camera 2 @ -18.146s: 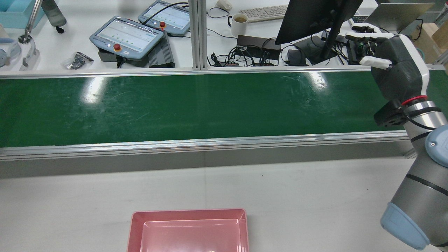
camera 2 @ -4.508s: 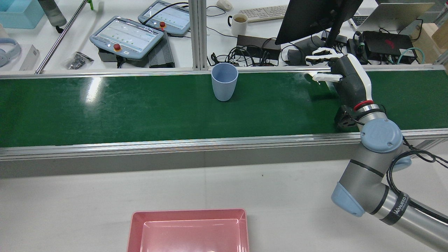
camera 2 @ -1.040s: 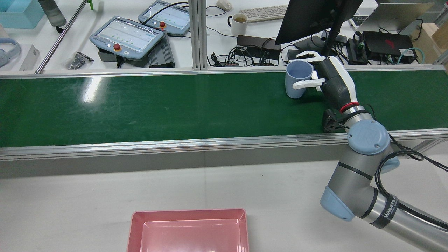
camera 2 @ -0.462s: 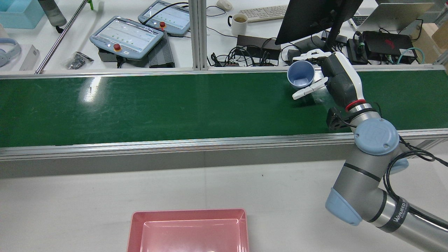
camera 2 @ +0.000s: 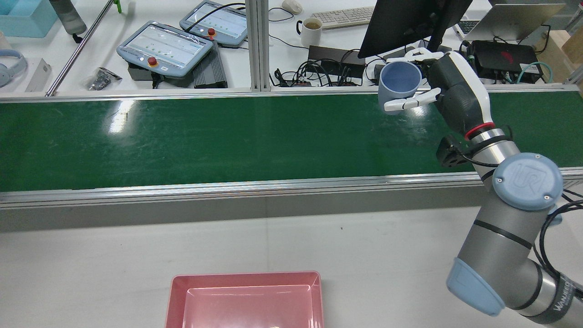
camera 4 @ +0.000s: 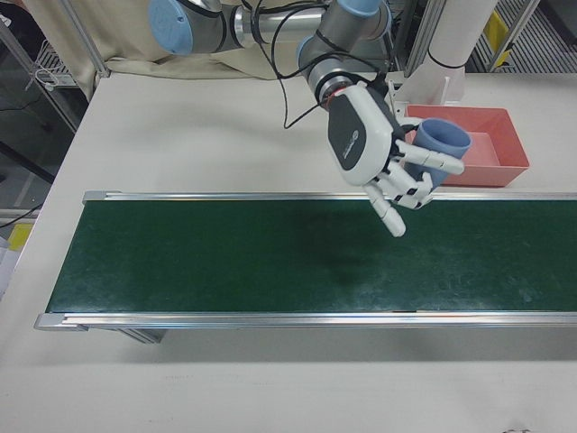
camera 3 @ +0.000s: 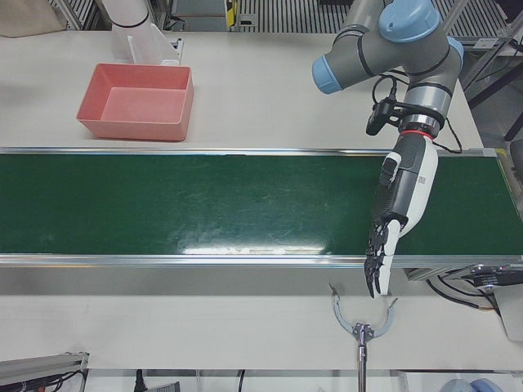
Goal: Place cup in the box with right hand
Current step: 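Lift the blue cup off the belt and carry it over the pink tray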
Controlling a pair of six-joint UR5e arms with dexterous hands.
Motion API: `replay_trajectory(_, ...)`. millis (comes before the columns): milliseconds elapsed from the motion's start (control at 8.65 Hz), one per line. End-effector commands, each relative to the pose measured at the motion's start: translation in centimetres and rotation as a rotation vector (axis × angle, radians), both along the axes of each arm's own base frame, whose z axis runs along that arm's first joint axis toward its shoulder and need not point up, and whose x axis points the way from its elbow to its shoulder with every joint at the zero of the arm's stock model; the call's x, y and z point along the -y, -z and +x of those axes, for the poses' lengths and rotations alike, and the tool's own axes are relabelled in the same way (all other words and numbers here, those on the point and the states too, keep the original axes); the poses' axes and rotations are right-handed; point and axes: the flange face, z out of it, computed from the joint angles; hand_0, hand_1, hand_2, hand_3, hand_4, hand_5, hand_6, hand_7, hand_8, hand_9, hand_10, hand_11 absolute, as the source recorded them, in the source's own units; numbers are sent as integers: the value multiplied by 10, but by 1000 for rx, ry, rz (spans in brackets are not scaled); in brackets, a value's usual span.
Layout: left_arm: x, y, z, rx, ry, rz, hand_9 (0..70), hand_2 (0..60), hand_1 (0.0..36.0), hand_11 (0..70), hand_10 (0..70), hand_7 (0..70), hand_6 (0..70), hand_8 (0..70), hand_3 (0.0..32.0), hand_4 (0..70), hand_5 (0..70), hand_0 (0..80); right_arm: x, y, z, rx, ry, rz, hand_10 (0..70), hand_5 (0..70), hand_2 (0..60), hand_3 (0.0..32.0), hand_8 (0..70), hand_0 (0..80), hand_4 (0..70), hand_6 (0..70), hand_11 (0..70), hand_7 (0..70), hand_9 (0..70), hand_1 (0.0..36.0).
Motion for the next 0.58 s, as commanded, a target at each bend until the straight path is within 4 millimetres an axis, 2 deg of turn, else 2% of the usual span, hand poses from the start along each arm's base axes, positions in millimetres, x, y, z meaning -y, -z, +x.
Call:
replay_trajectory(0,0,0,0,0,-1,2,0,0,0,0,0,0,0,0,0,0,0,0,-74,64,-28,-24,87,141,111,74,412,0,296,611,700,329,170,700,517,241)
replay_trajectory(231,0,0,0,0,-1,2,0,0,0,0,0,0,0,0,0,0,0,0,-115,79,-88,-80,202,184,182,71,400,0,339,569,700,340,268,700,567,197)
replay_trajectory(462,0,1,0,0,-1,0,0,0,0,0,0,0,0,0,0,0,0,0,-149,89,-135,-120,275,235,194,72,365,0,349,560,700,341,286,700,579,183)
